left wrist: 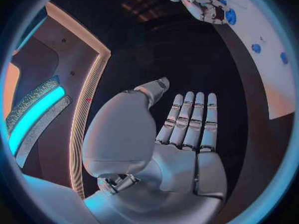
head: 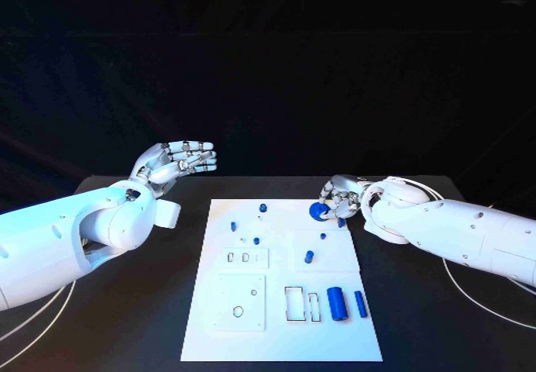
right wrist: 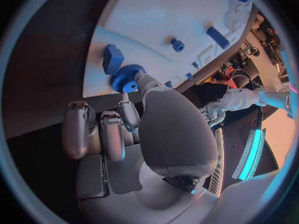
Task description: Assemble the parts on the task board
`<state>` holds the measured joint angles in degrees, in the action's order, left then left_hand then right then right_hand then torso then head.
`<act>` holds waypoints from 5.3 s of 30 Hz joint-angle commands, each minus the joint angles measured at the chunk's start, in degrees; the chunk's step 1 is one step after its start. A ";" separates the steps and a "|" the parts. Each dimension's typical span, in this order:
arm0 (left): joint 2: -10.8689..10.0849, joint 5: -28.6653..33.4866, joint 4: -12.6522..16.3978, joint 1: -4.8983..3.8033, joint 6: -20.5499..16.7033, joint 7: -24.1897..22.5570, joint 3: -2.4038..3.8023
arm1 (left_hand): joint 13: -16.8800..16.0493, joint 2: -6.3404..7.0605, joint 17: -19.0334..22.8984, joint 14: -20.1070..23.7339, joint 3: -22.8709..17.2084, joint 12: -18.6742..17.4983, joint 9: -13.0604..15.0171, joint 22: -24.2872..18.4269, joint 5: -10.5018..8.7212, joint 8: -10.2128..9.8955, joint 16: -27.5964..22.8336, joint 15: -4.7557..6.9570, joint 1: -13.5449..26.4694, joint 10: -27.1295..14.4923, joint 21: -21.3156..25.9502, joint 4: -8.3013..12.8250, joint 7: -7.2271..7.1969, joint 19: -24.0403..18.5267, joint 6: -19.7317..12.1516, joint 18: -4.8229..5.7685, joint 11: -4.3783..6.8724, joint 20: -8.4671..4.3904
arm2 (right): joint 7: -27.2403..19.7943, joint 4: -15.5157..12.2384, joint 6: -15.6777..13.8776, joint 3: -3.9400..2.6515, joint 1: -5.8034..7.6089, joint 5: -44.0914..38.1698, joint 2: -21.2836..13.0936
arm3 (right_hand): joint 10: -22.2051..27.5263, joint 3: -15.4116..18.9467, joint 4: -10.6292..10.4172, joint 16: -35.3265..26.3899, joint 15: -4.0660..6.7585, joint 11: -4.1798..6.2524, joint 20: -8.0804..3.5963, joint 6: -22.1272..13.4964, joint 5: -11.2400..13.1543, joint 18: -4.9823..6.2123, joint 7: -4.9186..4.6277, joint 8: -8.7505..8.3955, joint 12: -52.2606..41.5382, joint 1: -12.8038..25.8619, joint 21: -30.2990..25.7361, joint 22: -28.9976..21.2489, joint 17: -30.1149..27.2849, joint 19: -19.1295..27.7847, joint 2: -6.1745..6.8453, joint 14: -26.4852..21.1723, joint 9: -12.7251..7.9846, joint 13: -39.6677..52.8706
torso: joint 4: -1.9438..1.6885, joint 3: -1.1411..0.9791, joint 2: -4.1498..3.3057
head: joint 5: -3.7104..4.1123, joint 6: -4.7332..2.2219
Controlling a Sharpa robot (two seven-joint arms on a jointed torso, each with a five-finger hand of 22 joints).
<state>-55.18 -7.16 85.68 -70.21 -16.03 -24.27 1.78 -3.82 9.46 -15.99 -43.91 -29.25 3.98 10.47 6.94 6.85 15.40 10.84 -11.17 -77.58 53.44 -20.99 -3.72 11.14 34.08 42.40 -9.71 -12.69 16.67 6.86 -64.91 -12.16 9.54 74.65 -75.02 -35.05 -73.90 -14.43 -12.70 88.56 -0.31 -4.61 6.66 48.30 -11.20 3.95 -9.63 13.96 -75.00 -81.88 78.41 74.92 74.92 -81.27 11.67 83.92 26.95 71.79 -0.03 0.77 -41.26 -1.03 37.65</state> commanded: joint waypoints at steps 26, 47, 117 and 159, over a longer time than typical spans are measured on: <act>0.27 0.32 -0.12 -0.07 1.39 -0.30 0.07 | 0.00 -0.24 0.05 -0.59 0.26 -0.02 0.13 -0.17 -0.05 0.41 -0.11 -0.01 -0.03 -0.22 0.33 0.03 4.35 -0.09 -0.13 0.92 -0.05 -0.01 | 6.17 -8.94 -14.14 0.03 -0.19 -11.47 1.63 | -4.03 -8.57 -0.24 0.39 1.16 1.59 -1.27 5.46 -0.37 -1.33 2.02 3.13 -2.98 1.48 2.55 5.92 11.85 -2.15 -0.26 5.35 0.58 3.48 | 0.00 -0.02 0.02 | 0.14 -0.23; 1.20 0.18 0.59 -0.07 1.25 0.09 0.06 | -0.02 -0.29 0.07 -0.70 0.23 0.03 0.15 -0.24 -0.04 0.48 -0.13 0.00 -0.11 -0.16 0.39 0.07 4.33 -0.08 -0.07 0.93 -0.02 -0.01 | 8.06 -6.31 -13.19 0.08 -1.87 -14.69 11.40 | -4.18 -9.19 -0.21 0.41 1.19 1.55 -1.34 4.96 -0.63 -1.38 1.92 2.87 -3.04 1.99 2.71 6.13 11.93 -2.29 0.04 5.37 0.43 3.62 | -0.19 0.05 -0.13 | 0.19 -0.19; 1.17 -0.19 0.89 -0.08 0.75 0.87 0.05 | -0.01 -0.41 0.17 -0.82 0.19 0.07 0.18 -0.44 -0.05 0.57 -0.28 0.00 -0.18 -0.14 0.65 0.06 4.37 -0.22 -0.07 1.04 -0.04 0.00 | 6.67 -2.55 -6.46 0.38 -3.76 -11.72 13.05 | -2.06 -6.81 -3.79 0.54 -0.42 -0.25 0.14 0.73 -0.62 -1.26 0.08 -1.68 -1.21 12.40 1.88 6.28 12.35 -2.01 -0.04 5.43 -1.33 2.15 | 0.00 -0.09 -0.04 | -0.42 0.52; 0.79 -0.19 0.87 -0.07 0.66 0.84 0.05 | 0.00 -0.44 0.22 -0.87 0.17 0.06 0.19 -0.54 -0.03 0.59 -0.36 -0.03 -0.23 -0.20 0.77 0.07 4.42 -0.28 -0.11 1.08 -0.08 0.00 | 8.02 -8.16 -10.11 0.50 -3.20 -12.24 7.99 | -2.86 -6.81 -3.62 0.62 -0.29 -0.05 0.06 1.42 -0.80 -1.36 0.33 -1.48 -1.93 13.27 2.24 6.69 12.60 -2.31 -0.50 5.49 -1.24 2.96 | -0.11 -0.04 -0.06 | -0.22 0.59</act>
<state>-54.45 -7.19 86.46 -70.21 -15.66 -23.00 1.77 -3.83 9.46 -15.85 -44.34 -29.25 3.98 10.57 6.45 6.85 15.60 10.85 -11.16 -77.58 53.45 -20.57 -3.72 11.14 34.08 42.40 -9.71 -12.69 16.67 14.06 -72.87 -21.10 10.06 71.38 -86.49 -26.98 -76.32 -21.29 -16.29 89.00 -0.62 -4.77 6.78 49.36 -11.65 3.07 -9.41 12.35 -76.55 -69.06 80.43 74.91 74.94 -83.19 11.16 84.03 25.64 74.68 -0.13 0.68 -41.34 -1.30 38.27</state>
